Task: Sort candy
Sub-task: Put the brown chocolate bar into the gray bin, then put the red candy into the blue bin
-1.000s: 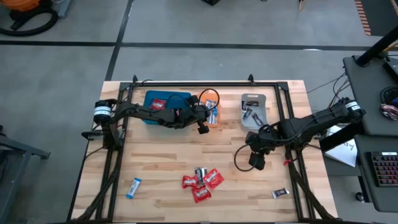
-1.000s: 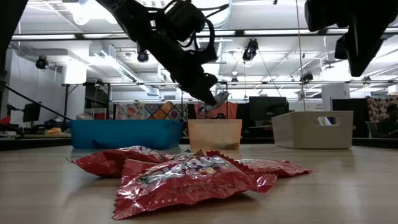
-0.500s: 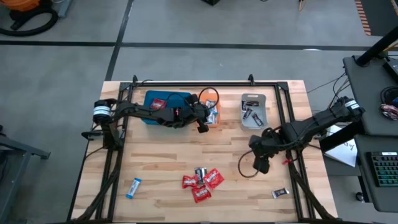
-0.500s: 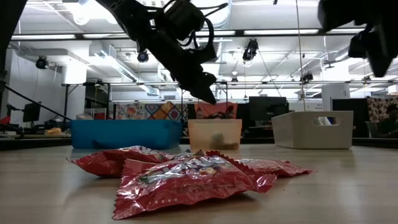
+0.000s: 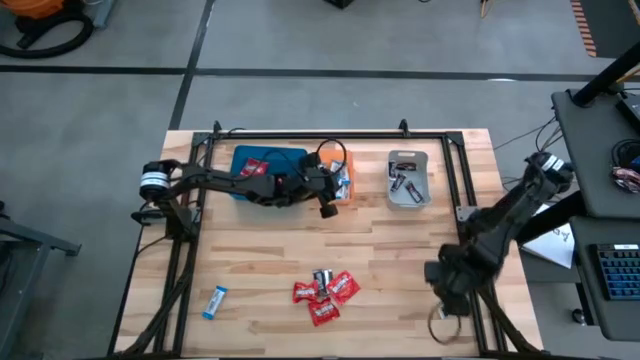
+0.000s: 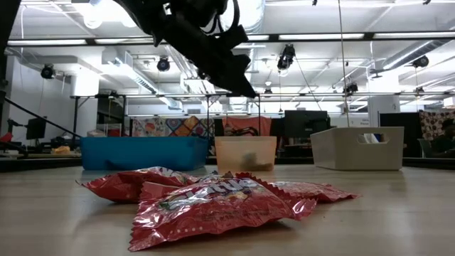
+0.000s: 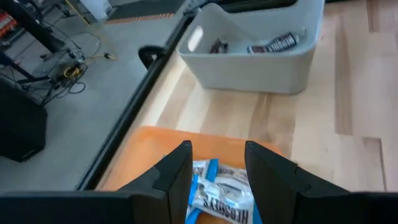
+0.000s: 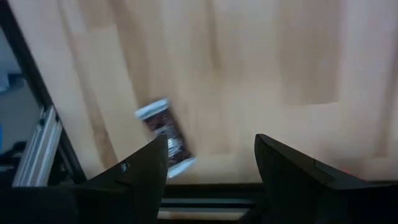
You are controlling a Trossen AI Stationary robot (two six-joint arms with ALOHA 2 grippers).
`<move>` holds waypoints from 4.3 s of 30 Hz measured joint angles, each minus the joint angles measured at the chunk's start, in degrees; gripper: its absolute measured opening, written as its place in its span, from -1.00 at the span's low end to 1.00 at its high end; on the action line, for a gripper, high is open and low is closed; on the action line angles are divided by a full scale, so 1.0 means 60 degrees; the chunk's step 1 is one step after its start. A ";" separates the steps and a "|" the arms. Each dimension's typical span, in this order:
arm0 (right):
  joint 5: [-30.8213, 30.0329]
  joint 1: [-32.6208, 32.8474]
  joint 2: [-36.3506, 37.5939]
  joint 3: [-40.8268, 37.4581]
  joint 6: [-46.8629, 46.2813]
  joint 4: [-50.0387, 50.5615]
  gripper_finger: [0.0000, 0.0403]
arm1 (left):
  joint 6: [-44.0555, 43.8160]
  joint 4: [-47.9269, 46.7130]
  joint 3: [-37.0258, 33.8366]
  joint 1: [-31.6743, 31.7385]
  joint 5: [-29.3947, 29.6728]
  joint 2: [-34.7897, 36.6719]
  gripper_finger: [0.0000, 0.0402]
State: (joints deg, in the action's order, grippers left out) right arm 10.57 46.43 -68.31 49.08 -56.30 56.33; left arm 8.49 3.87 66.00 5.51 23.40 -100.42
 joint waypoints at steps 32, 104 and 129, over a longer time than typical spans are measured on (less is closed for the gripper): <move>0.0739 0.1881 -0.3663 0.0211 -0.1646 -0.2158 -0.76 | -0.0085 0.0110 0.0000 -0.0021 0.0004 0.0047 -0.35; -0.7259 -1.0247 0.1347 0.0061 0.2507 -0.0477 -0.22 | -0.5810 -0.6189 -0.0758 -0.5033 -0.3026 0.1580 -0.35; -0.6990 -1.0243 0.1350 0.0061 0.3308 -0.0797 -0.23 | -0.5418 -0.3214 -0.0758 -0.5414 -0.3089 -0.0514 0.26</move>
State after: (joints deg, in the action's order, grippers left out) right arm -31.37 -15.03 -60.20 49.45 -36.45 51.55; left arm -24.02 -15.41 61.45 -26.97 4.86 -103.50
